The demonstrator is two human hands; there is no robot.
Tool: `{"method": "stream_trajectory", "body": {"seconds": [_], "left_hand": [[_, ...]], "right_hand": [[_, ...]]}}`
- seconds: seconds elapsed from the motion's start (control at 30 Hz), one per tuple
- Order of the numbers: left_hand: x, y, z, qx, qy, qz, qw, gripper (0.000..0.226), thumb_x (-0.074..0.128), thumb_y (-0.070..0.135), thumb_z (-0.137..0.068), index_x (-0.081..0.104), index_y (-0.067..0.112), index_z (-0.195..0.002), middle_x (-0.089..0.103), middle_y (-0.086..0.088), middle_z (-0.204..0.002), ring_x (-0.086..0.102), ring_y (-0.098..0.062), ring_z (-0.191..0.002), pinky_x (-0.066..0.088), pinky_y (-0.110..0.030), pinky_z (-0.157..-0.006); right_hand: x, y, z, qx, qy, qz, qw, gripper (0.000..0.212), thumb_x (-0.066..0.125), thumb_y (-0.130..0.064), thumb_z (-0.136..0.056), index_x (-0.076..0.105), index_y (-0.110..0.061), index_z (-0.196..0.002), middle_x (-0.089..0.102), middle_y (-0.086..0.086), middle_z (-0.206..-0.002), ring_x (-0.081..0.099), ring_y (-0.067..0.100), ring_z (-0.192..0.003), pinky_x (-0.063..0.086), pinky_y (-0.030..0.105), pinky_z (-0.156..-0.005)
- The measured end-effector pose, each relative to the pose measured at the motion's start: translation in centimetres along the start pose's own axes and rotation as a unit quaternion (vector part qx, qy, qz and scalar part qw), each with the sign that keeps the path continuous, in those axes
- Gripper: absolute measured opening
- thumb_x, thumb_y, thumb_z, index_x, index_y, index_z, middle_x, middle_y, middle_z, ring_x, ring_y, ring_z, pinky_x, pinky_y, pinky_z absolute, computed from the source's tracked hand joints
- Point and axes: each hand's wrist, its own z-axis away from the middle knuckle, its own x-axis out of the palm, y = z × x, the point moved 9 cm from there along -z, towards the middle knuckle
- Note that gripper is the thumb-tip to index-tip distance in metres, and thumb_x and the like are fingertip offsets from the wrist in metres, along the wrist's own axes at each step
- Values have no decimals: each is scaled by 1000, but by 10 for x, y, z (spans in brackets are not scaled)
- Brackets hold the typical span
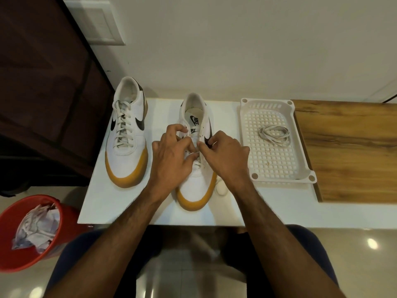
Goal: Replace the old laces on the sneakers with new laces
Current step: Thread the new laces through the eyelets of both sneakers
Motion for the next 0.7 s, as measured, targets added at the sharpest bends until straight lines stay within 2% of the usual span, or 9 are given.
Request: {"method": "stream_trajectory", "body": {"seconds": [0.13,0.23,0.27,0.33,0.37,0.43,0.5,0.57,0.7], "left_hand": [[-3,-15,-2,-46,14,159,986,12,75,14,-87,64,13,-82,59,0,-125,60,-16,-115,53,-35,-91],[4,-54,-2,-167,-4,397,903,14,69,11,-89,63,18,-78,67,-1,-117,66,-21,-110,55,-42,-88],[9,-61,-1,-193,-17,425,884,16,65,8,-92,62,17,-80,66,-2,-119,66,-23,-112,54,-42,-89],[6,-57,0,-176,-32,378,908,11,59,9,-99,62,16,-91,59,-2,-123,63,-20,-115,54,-33,-91],[0,-47,-2,-128,-25,324,937,5,58,12,-100,61,15,-99,54,0,-125,61,-13,-114,52,-26,-92],[-8,-16,-2,-7,-13,205,979,16,60,20,-99,60,16,-115,48,3,-133,56,-6,-117,47,-18,-94],[-6,3,-2,59,-11,91,994,31,59,30,-94,62,19,-123,46,2,-140,49,-15,-125,40,-29,-99],[-2,10,-1,74,-12,6,997,37,58,36,-89,65,21,-122,48,-2,-143,49,-24,-125,38,-41,-96],[5,4,0,76,-3,-39,996,26,74,34,-88,71,23,-111,51,-5,-141,52,-29,-120,41,-46,-90]], "right_hand": [[-6,-7,3,-13,17,5,1000,24,52,-41,-94,64,-21,-91,68,-8,-78,63,17,-79,32,38,-85],[-7,-2,2,2,3,-31,1000,18,54,-33,-93,63,-18,-89,68,-6,-74,61,18,-74,39,42,-91],[-6,-1,0,5,-7,-45,999,16,56,-33,-93,64,-19,-90,68,-7,-74,61,16,-74,39,43,-93],[-3,-1,0,1,-21,-65,998,14,58,-33,-92,66,-21,-88,67,-9,-73,62,14,-74,42,45,-95],[-4,-2,-1,-2,-23,-72,997,14,59,-33,-92,66,-22,-87,66,-10,-73,62,13,-74,45,46,-95],[-2,-2,-1,-1,-34,-84,996,12,61,-32,-91,66,-23,-85,65,-12,-73,64,13,-76,48,49,-93],[0,-1,-3,5,-49,-102,994,9,61,-30,-90,65,-26,-83,63,-14,-71,64,13,-78,49,51,-93],[0,0,-4,11,-56,-114,992,10,61,-28,-90,65,-28,-81,62,-16,-70,64,13,-79,49,52,-93],[4,1,-5,18,-64,-116,991,10,60,-28,-90,66,-28,-83,64,-15,-73,65,13,-82,48,53,-94]]}}
